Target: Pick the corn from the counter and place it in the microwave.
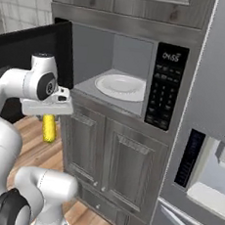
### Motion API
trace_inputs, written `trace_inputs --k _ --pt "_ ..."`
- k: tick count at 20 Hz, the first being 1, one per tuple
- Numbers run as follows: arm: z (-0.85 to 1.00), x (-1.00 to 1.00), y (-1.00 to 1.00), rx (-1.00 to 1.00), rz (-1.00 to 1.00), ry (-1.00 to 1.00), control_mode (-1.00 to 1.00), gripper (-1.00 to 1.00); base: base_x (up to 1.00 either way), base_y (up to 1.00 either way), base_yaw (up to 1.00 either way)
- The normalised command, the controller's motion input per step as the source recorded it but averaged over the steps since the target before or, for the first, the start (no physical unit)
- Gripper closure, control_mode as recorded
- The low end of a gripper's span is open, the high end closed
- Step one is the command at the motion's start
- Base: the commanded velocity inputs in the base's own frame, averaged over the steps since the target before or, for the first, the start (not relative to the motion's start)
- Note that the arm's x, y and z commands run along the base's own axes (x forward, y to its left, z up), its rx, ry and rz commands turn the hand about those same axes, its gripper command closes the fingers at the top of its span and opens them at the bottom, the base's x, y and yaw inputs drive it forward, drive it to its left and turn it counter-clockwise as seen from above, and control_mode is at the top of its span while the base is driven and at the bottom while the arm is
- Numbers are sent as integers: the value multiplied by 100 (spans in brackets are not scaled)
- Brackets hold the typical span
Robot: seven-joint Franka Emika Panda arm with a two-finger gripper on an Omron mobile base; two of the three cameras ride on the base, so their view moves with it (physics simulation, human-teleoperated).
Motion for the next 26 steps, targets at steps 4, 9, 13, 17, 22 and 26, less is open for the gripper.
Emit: trace_inputs --k 4,9,13,17,22,26 --pt "0 0 0 0 0 0 100 100 79 -40 31" --pt "0 0 0 0 0 0 100 100 73 -33 15" --pt "0 0 0 0 0 0 100 100 38 -17 0" --pt "0 0 0 0 0 0 100 100 16 0 -4" --pt "0 0 0 0 0 0 100 100 3 0 -3" --pt "0 5 -1 0 -4 -18 -100 100 0 0 -1"
